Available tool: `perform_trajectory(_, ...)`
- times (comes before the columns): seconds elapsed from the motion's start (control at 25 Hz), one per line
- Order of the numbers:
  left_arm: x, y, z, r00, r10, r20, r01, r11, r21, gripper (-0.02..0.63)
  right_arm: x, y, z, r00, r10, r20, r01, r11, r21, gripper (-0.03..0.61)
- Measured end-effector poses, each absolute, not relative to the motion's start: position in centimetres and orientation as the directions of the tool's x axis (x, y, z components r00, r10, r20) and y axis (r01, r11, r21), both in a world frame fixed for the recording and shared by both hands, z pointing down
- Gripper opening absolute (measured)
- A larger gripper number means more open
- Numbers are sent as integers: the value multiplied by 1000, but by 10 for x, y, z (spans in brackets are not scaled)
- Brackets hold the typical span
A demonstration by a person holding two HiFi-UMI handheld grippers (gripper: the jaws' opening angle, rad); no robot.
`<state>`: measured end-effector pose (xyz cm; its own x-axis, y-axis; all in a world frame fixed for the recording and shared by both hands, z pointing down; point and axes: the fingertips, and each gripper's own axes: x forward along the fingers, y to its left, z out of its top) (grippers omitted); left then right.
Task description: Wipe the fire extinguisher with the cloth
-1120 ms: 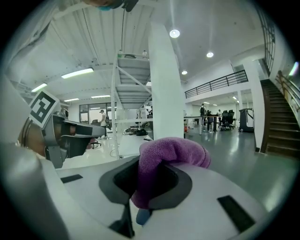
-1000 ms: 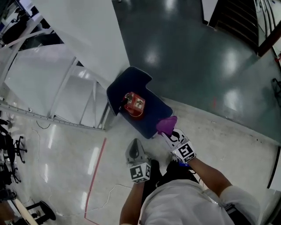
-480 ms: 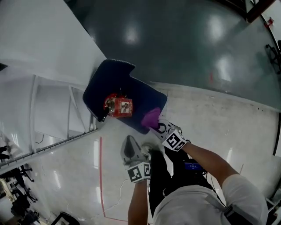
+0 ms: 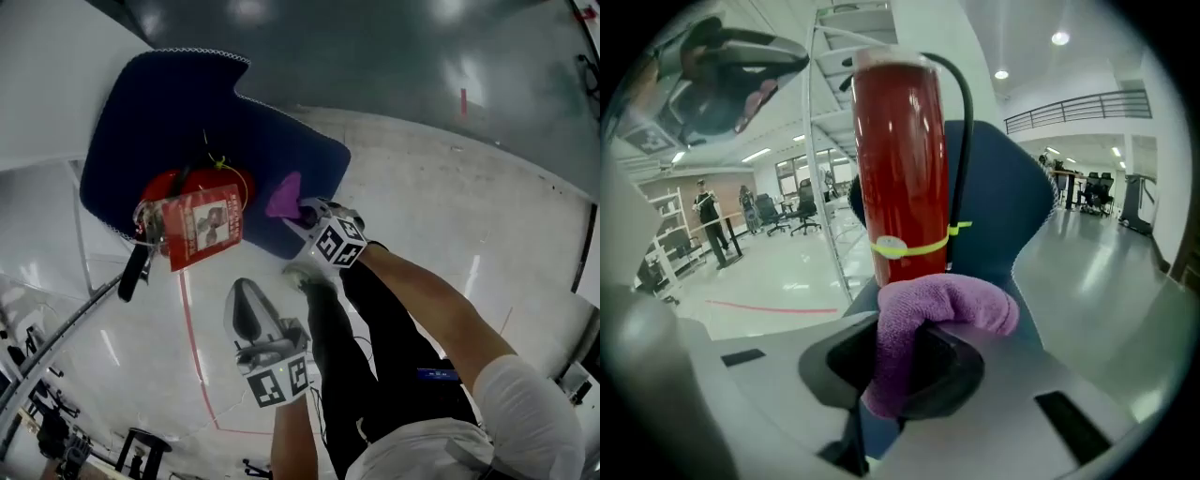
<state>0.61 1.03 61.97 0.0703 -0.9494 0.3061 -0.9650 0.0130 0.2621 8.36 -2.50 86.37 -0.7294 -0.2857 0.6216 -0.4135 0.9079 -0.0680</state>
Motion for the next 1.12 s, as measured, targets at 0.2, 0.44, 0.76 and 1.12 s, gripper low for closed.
perform_trajectory(0.2,7,3,656,97,-942,322,-958,0,288,6,63,-49,928,-706,-230,669,-384,919,-89,55)
perform_trajectory(0.44,0,19,665,92,-939,331,-945,22,326,6,38,-61,949,-704,-160,692,-317,943,-105,55)
perform_trajectory(0.76,-10,33,644,95,-947,307,-942,13,334,6,13,-55,916,-705,-104,701,-158,987,-13,55)
perform_trajectory(1.12,0,51,611,73,-953,293,-936,36,350,5,17,-55,862,-708,-60,703,-3,997,83,55)
